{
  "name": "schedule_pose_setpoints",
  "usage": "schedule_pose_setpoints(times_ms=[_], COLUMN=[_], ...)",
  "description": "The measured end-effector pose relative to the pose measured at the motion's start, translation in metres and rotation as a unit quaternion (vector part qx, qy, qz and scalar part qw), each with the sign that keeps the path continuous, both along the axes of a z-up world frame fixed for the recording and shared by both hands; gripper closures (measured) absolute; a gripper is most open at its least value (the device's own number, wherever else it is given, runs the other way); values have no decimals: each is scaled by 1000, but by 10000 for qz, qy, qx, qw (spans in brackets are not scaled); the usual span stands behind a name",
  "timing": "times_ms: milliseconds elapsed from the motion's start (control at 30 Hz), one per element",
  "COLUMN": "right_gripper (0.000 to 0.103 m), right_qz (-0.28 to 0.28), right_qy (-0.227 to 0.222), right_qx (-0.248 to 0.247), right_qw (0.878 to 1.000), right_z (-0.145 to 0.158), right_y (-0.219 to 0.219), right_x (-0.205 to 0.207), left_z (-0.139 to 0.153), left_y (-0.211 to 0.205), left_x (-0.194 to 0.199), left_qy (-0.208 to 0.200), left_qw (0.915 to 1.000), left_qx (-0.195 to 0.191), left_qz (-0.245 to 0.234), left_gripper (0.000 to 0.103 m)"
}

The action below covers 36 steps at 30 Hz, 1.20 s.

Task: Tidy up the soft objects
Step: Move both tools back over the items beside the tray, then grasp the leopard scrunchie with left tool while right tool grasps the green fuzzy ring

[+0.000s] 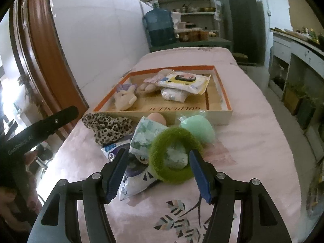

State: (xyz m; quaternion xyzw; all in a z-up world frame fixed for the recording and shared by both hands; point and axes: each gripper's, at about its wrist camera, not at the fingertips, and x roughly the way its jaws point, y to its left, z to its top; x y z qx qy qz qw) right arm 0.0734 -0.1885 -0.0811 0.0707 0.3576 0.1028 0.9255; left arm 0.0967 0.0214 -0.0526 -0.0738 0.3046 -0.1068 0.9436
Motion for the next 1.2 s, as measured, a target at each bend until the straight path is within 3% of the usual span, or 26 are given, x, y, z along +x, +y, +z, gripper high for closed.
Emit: schedule_pose_setpoints(times_ms=[400,933,967,1033,1100,1200], right_gripper=[88,89,89,89,89,89], right_qz=[221,311,313,310,308,303], right_qy=[206,338,341,343,343,324], right_qx=[22,230,238,243,244,233], right_qw=[9995,9987,9986,9986,9986,9987], right_z=[-14,-22,-22,-22,-22,-21], right_y=[9,5,6,6,6,6], right_x=[14,20,20,20,20,19], left_z=[-19,-76,-76,-75,-74,-69], left_y=[-3,-3,-3,-3,-2,-3], left_x=[18,63,62,61,59,54], left_qy=[356,1405,1357,1330,1314,1188], left_qw=[9994,9899,9905,9908,9908,9923], left_qx=[26,-147,-155,-243,-307,-353], left_qz=[-44,149,150,48,21,-91], left_gripper=[44,44,45,72,84,91])
